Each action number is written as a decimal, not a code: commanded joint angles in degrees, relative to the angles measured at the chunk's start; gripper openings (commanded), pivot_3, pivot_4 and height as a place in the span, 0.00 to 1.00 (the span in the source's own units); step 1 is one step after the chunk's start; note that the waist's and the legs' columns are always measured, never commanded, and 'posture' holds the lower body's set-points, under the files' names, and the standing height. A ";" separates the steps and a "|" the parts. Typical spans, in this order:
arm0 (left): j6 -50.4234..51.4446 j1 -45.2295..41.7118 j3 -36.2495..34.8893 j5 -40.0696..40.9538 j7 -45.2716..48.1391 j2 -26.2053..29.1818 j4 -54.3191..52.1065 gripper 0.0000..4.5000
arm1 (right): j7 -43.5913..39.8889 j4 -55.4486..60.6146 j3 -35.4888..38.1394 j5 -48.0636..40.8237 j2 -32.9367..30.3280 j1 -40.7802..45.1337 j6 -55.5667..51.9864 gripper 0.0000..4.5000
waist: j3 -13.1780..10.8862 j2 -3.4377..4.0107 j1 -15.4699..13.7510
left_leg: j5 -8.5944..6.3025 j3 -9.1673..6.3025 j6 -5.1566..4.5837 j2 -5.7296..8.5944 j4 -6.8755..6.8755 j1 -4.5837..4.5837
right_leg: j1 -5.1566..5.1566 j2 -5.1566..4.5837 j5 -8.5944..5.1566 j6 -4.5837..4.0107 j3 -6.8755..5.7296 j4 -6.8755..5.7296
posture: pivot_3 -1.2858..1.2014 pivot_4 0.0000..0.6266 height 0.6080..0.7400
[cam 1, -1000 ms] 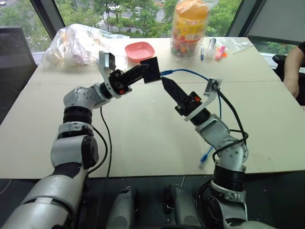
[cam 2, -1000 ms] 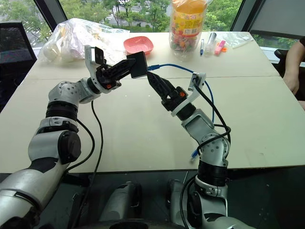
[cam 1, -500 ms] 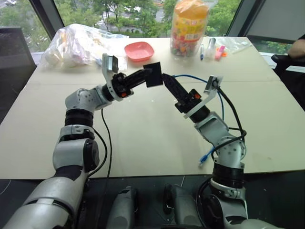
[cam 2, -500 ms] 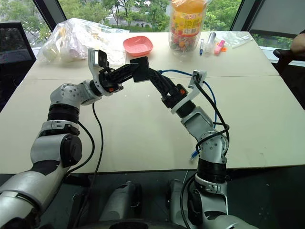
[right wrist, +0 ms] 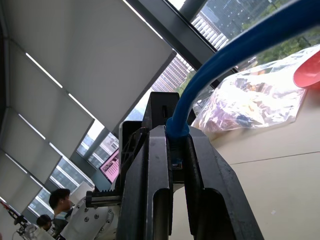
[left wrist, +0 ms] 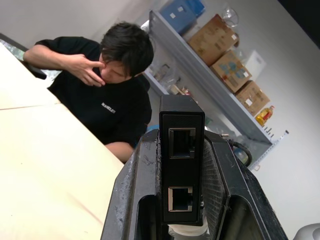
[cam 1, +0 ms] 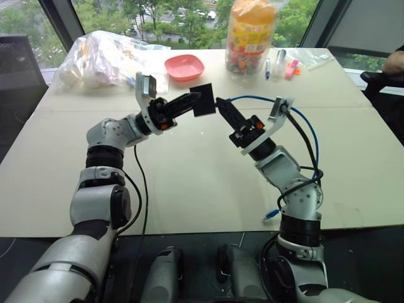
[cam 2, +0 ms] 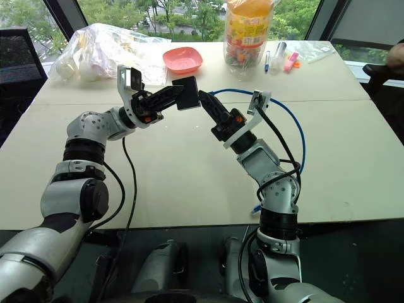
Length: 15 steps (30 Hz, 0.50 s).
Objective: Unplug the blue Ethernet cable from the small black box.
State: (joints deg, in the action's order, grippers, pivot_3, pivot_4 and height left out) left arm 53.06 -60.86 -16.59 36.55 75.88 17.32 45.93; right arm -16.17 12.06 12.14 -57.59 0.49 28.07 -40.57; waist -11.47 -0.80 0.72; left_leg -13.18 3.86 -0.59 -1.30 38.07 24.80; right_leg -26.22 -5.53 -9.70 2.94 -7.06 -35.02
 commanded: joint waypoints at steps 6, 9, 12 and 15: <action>-3.36 -1.47 -2.12 1.58 -1.50 1.05 0.15 0.10 | 0.90 -0.25 -0.28 -0.26 -0.37 0.80 0.86 0.01 | 0.00 0.00 0.00 | 0.00 0.00 -0.01 0.01 0.00 0.11 | -0.12 0.01 0.00 0.00 0.00 0.00 | 0.52 0.24 1.00; -2.97 -1.41 -2.99 2.06 -1.23 3.50 0.30 0.10 | 2.59 -3.29 3.09 0.47 -1.93 2.12 3.00 0.01 | 0.00 0.00 0.12 | 0.00 0.00 -0.01 0.01 0.00 0.12 | -0.12 0.01 0.01 0.00 0.00 -0.01 | 0.52 0.24 1.00; -2.88 -1.35 -3.96 2.44 -1.58 5.97 0.92 0.10 | 2.49 -5.92 5.85 0.60 -5.01 3.22 4.14 0.01 | 0.00 0.00 0.08 | 0.01 0.01 -0.01 0.00 0.00 0.12 | -0.15 0.02 0.01 0.00 0.01 -0.03 | 0.52 0.24 1.00; -2.80 -1.37 -4.23 2.54 -1.91 7.20 1.25 0.10 | 2.11 -7.03 6.48 0.21 -6.78 3.66 4.27 0.01 | 0.00 0.00 -0.08 | 0.00 0.04 -0.01 0.01 0.00 0.14 | -0.16 0.01 0.01 0.00 0.01 -0.01 | 0.52 0.24 1.00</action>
State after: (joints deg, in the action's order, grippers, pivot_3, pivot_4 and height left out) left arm 50.63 -60.93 -20.22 37.58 73.72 25.00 47.90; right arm -13.66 3.77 18.82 -56.93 -6.58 30.79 -36.99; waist -11.48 -0.80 0.63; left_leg -13.18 3.89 -0.60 -1.29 38.07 24.96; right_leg -26.39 -5.52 -9.69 2.94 -7.05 -35.02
